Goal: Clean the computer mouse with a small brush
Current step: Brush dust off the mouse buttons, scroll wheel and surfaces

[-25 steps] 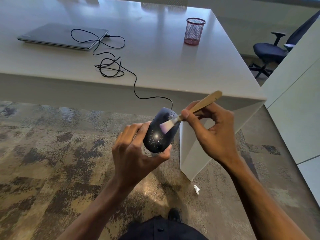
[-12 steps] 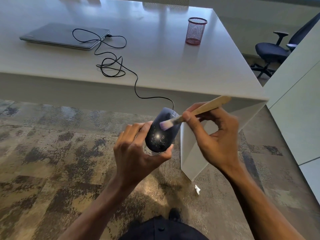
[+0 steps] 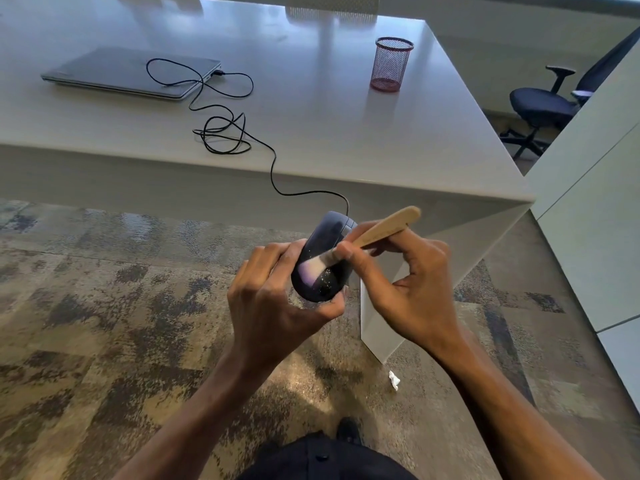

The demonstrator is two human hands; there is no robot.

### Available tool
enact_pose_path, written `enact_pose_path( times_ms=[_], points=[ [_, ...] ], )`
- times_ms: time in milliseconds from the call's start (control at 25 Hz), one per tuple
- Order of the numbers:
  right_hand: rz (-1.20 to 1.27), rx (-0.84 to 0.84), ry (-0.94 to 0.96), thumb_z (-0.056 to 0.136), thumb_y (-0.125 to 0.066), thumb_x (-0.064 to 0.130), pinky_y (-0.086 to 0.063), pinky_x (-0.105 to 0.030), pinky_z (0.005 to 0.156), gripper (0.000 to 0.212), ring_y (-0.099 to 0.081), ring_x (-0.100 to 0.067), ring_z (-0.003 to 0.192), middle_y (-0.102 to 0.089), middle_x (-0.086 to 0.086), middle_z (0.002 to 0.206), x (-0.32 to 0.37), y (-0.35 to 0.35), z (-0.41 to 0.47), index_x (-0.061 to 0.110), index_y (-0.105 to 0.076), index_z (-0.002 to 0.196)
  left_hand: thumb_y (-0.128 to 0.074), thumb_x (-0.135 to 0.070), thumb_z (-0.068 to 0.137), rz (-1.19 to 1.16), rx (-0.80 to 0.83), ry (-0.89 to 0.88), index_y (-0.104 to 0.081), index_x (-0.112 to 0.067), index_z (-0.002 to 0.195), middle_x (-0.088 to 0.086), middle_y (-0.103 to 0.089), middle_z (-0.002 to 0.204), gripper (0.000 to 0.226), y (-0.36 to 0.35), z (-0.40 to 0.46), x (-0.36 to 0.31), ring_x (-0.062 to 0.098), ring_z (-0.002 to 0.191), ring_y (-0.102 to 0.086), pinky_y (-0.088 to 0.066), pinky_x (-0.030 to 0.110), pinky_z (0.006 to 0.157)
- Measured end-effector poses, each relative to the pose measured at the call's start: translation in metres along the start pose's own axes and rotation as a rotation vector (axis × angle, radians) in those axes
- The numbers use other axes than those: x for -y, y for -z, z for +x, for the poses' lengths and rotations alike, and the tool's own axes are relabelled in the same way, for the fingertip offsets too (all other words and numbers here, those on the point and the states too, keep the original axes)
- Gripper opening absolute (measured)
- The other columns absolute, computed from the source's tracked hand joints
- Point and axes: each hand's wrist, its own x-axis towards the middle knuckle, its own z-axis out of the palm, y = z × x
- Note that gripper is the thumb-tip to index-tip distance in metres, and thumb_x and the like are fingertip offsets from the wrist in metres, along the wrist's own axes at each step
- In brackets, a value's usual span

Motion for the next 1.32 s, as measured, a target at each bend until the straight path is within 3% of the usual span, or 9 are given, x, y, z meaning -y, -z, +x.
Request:
enact_pose_path(
  times_ms=[160, 280, 440, 640, 760, 880, 1000, 1120, 1320],
  points=[
    [-0.068, -0.179, -0.108, 0.089, -0.070, 0.019, -0.050, -0.005, 0.071, 0.018, -0.061, 0.019, 0.081, -0.065, 0.016, 0.093, -0.008, 0.004, 0.011, 0.013, -0.065, 0.105, -0.073, -0.057, 0.068, 0.003, 0.015, -0.005, -0.066, -0.006, 0.111, 0.006, -0.065, 0.097, 0.066, 0.000, -0.003, 0.000, 0.020, 0.083, -0.058, -0.052, 0.038, 0.064],
    [0.023, -0.205, -0.118, 0.089, -0.067, 0.021, -0.051, -0.009, 0.070, 0.013, -0.066, 0.011, 0.082, -0.065, 0.022, 0.092, -0.005, 0.007, 0.011, 0.016, -0.065, 0.102, -0.073, -0.056, 0.069, -0.002, 0.016, 0.000, -0.066, -0.005, 0.111, 0.007, -0.065, 0.098, 0.067, 0.001, -0.004, 0.000, 0.020, 0.084, -0.058, -0.052, 0.039, 0.064],
    [0.122, -0.029, -0.136, 0.088, -0.068, 0.021, -0.055, -0.016, 0.073, 0.010, -0.069, 0.000, 0.081, -0.069, 0.020, 0.091, -0.001, 0.005, 0.007, 0.017, -0.068, 0.097, -0.072, -0.055, 0.071, -0.026, -0.001, -0.018, -0.066, -0.003, 0.109, 0.007, -0.066, 0.097, 0.065, 0.002, -0.003, 0.000, 0.020, 0.083, -0.059, -0.053, 0.039, 0.065],
    [0.055, -0.191, -0.272, 0.092, -0.068, 0.018, -0.059, -0.026, 0.078, 0.008, -0.072, -0.007, 0.082, -0.072, 0.012, 0.088, -0.020, 0.009, 0.019, 0.014, -0.068, 0.098, -0.071, -0.057, 0.069, -0.024, -0.003, -0.025, -0.067, -0.003, 0.110, 0.008, -0.066, 0.096, 0.068, 0.003, -0.005, -0.003, 0.020, 0.081, -0.058, -0.052, 0.038, 0.063],
    [-0.021, -0.248, -0.300, 0.093, -0.067, 0.020, -0.058, -0.022, 0.078, 0.005, -0.072, -0.002, 0.082, -0.068, 0.020, 0.086, -0.028, 0.012, 0.027, 0.018, -0.066, 0.098, -0.070, -0.057, 0.069, -0.039, 0.003, -0.023, -0.066, -0.003, 0.111, 0.008, -0.066, 0.097, 0.068, 0.004, -0.005, -0.003, 0.019, 0.082, -0.058, -0.053, 0.038, 0.064],
    [0.051, -0.295, -0.281, 0.094, -0.066, 0.019, -0.058, -0.026, 0.079, 0.007, -0.073, -0.007, 0.083, -0.071, 0.013, 0.088, -0.026, 0.014, 0.028, 0.014, -0.066, 0.099, -0.070, -0.058, 0.069, -0.041, 0.006, -0.002, -0.067, -0.003, 0.111, 0.008, -0.066, 0.098, 0.069, 0.005, -0.004, -0.003, 0.019, 0.083, -0.058, -0.053, 0.037, 0.065],
    [0.154, -0.153, -0.175, 0.091, -0.067, 0.018, -0.056, -0.020, 0.076, 0.009, -0.072, -0.006, 0.083, -0.071, 0.016, 0.089, -0.019, 0.015, 0.024, 0.013, -0.066, 0.098, -0.070, -0.059, 0.068, -0.032, 0.005, 0.003, -0.066, -0.003, 0.111, 0.008, -0.066, 0.097, 0.070, 0.005, -0.004, -0.002, 0.019, 0.083, -0.058, -0.053, 0.037, 0.065],
    [0.053, -0.064, -0.157, 0.090, -0.069, 0.020, -0.054, -0.014, 0.075, 0.010, -0.070, 0.000, 0.082, -0.068, 0.022, 0.088, -0.018, 0.016, 0.024, 0.015, -0.067, 0.098, -0.070, -0.059, 0.068, -0.025, 0.009, 0.005, -0.066, -0.004, 0.111, 0.008, -0.066, 0.098, 0.070, 0.004, -0.004, -0.002, 0.019, 0.084, -0.058, -0.052, 0.037, 0.066],
    [-0.166, -0.212, -0.160, 0.091, -0.071, 0.015, -0.054, -0.015, 0.070, 0.011, -0.066, 0.011, 0.078, -0.065, 0.023, 0.089, -0.028, 0.022, 0.034, 0.011, -0.069, 0.102, -0.071, -0.058, 0.068, -0.027, 0.017, 0.003, -0.067, -0.005, 0.111, 0.007, -0.066, 0.098, 0.069, 0.003, -0.005, -0.004, 0.020, 0.082, -0.058, -0.052, 0.039, 0.064]
  ],
)
